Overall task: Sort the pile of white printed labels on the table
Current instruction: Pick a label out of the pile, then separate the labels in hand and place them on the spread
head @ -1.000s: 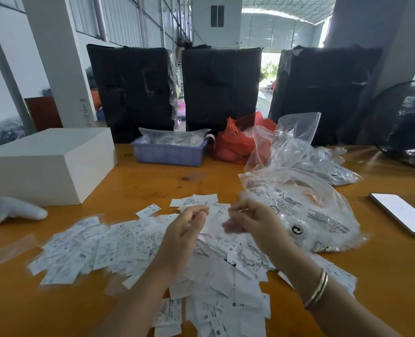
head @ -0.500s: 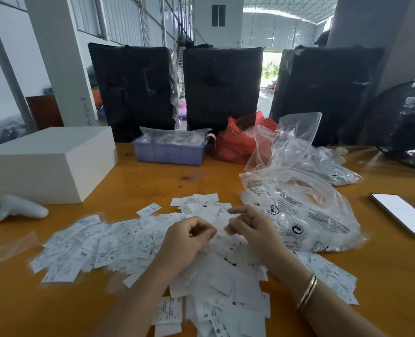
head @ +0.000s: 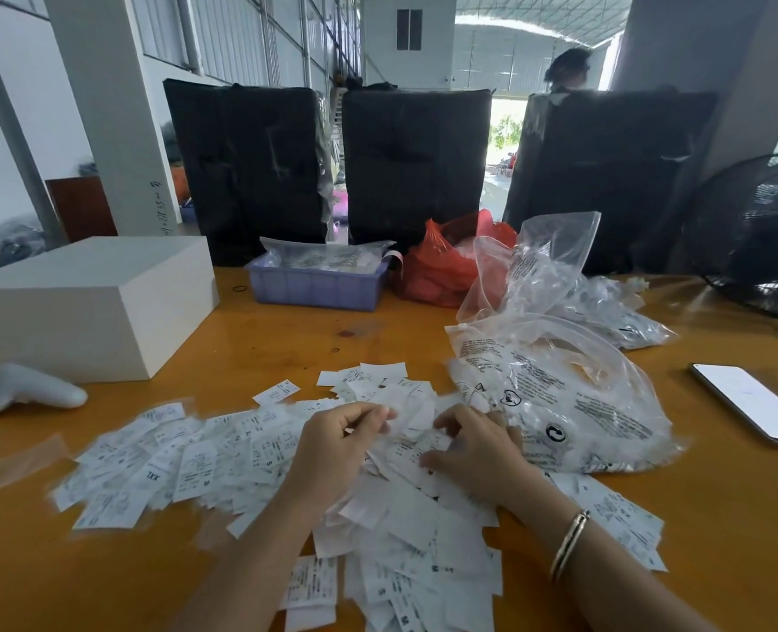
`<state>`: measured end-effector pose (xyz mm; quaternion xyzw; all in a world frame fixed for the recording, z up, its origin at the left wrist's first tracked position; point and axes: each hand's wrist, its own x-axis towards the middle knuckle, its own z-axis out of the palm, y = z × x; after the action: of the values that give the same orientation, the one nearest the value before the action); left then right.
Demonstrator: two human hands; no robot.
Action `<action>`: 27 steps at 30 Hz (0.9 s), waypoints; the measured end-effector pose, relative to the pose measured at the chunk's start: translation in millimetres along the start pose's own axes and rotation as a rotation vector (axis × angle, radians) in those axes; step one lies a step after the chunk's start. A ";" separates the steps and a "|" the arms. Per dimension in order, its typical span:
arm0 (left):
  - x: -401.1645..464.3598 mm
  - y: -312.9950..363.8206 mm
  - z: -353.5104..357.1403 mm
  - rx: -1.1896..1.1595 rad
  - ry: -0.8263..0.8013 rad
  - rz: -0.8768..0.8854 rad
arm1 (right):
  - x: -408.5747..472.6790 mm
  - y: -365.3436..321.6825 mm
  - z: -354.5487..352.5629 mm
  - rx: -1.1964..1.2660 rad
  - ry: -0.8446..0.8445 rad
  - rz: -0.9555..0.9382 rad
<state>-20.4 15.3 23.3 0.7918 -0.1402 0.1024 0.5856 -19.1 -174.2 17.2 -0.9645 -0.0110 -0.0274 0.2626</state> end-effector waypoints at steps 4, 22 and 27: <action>-0.4 -1.4 0.6 0.036 0.008 0.021 | -0.6 -2.1 -3.3 0.449 0.116 0.035; -3.0 5.2 0.3 0.301 0.089 0.327 | -22.5 -14.6 -9.0 1.252 0.391 -0.003; -2.8 3.4 -1.3 0.307 0.093 0.312 | -21.4 -6.9 -9.9 1.150 0.388 -0.045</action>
<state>-24.2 15.9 25.8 0.8349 -0.2167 0.2481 0.4411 -41.2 -173.5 27.9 -0.6448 0.0037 -0.1979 0.7382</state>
